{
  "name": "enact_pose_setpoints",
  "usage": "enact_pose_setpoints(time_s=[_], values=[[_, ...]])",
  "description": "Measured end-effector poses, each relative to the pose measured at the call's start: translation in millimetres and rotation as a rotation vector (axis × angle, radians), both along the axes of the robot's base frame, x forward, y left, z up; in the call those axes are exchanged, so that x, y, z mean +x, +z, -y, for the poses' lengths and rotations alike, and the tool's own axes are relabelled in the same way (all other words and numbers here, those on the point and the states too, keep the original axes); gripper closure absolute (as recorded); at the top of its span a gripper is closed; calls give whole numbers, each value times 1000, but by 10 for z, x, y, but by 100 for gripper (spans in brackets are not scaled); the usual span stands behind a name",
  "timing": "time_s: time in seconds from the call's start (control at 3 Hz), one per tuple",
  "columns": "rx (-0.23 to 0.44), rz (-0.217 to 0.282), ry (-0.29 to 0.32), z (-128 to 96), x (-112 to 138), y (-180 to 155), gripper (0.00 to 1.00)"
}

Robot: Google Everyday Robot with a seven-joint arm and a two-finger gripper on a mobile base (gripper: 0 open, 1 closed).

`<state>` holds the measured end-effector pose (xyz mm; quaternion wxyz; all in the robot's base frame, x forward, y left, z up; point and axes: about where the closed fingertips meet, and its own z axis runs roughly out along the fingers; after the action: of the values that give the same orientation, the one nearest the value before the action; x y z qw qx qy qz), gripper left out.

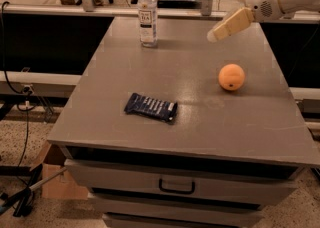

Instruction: Move blue plastic bottle near orange

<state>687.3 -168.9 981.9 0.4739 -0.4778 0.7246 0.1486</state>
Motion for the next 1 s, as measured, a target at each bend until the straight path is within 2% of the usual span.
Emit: enact_pose_setpoints(time_s=[0.33, 0.67, 1.0], values=[[87, 45, -36, -40, 191, -13, 0], [302, 132, -102, -140, 728, 3, 0], [376, 157, -110, -307, 1081, -24, 0]])
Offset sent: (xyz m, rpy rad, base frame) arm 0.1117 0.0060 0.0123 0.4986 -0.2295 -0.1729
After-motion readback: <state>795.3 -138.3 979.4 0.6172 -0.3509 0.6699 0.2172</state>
